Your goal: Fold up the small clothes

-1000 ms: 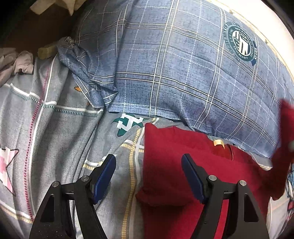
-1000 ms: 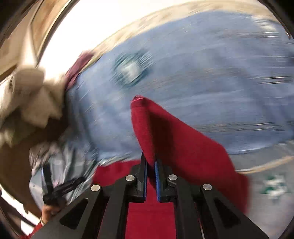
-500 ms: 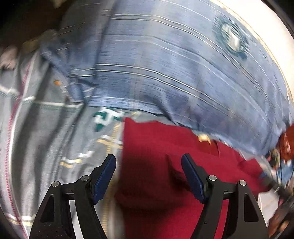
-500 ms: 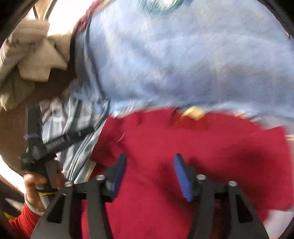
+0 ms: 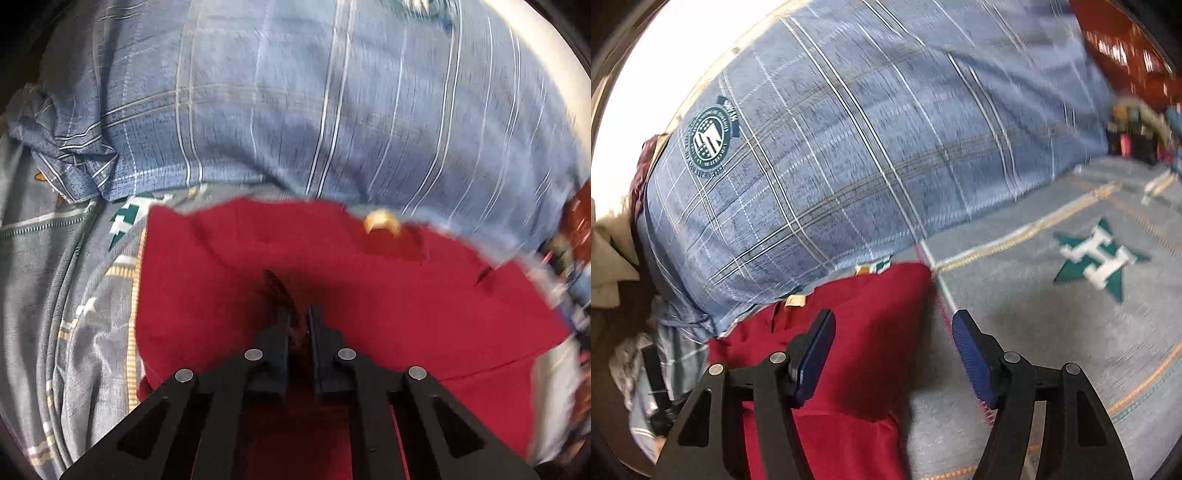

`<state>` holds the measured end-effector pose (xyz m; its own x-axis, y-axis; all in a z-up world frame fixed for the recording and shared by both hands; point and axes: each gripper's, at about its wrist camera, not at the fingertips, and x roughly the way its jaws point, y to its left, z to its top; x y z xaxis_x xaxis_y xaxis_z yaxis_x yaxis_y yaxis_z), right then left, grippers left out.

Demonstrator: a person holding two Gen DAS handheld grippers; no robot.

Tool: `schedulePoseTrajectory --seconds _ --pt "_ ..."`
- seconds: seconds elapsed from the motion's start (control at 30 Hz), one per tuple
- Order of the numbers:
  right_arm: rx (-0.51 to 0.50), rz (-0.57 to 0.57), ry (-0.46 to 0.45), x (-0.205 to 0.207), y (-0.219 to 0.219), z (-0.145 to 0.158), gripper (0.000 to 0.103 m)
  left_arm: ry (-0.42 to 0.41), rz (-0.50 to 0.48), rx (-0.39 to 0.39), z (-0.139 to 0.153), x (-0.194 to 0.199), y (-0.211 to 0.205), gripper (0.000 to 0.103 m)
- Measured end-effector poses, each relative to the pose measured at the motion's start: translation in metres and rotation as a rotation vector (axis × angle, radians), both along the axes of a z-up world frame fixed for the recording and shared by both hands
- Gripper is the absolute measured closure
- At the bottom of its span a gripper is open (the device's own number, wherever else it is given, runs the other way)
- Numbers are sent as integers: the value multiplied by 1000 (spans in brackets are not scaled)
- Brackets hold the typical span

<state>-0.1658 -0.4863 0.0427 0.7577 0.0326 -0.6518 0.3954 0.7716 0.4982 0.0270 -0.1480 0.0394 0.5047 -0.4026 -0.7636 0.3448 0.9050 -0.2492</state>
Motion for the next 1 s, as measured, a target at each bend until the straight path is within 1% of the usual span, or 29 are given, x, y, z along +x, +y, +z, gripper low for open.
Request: schedulePoseTrajectory --seconds 0.03,0.07,0.13,0.17,0.2,0.3,0.33,0.4,0.5,0.63,0.67,0.7,0.73,0.77,0.8,0.83,0.87,0.9,0.93,0.97,1.0 --pt "18 5 1 2 0 -3 35 -31 16 -43 13 1 10 95" --pt "28 12 -1 2 2 -4 35 -62 29 -58 21 -1 18 96" --pt "14 25 0 3 6 -5 35 -124 74 -43 33 -1 34 96" --pt "5 34 2 5 9 -4 35 -129 95 -38 33 2 42 96" --pt "-4 49 8 7 13 -5 35 -113 106 -35 28 5 46 96" --pt "-10 67 36 15 20 -13 35 -15 118 -22 1 16 46 96" --pt "-13 72 54 19 23 -17 35 -5 121 -8 -4 18 43 96" --pt "-16 103 94 26 29 -26 35 -6 122 15 -9 22 37 96" --pt "-31 142 119 29 38 -30 34 -18 116 19 -7 23 34 96" --pt "-40 154 118 38 41 -33 26 -24 110 29 -8 16 33 96" --pt "-32 173 131 43 44 -37 29 -27 105 27 -7 14 33 96" --pt "-45 216 167 49 50 -42 37 -28 96 16 -4 9 34 96" --pt "-89 229 194 50 55 -43 73 -30 84 -1 -1 6 35 95" --pt "-167 220 215 49 59 -41 87 -31 66 -18 2 3 36 87" --pt "-230 209 215 44 60 -37 88 -31 54 -26 4 1 37 71" --pt "-257 186 223 38 54 -32 97 -35 50 -29 4 -1 38 63" --pt "-282 154 231 33 47 -27 100 -38 55 -22 4 -1 40 51" --pt "-311 119 239 29 42 -24 103 -39 69 -5 1 0 42 52" --pt "-350 59 260 24 31 -22 103 -26 81 9 -2 1 44 52" --pt "-318 30 261 19 20 -23 103 -9 89 10 -5 2 45 52" --pt "-257 28 241 16 12 -25 103 7 98 0 -6 3 48 53"
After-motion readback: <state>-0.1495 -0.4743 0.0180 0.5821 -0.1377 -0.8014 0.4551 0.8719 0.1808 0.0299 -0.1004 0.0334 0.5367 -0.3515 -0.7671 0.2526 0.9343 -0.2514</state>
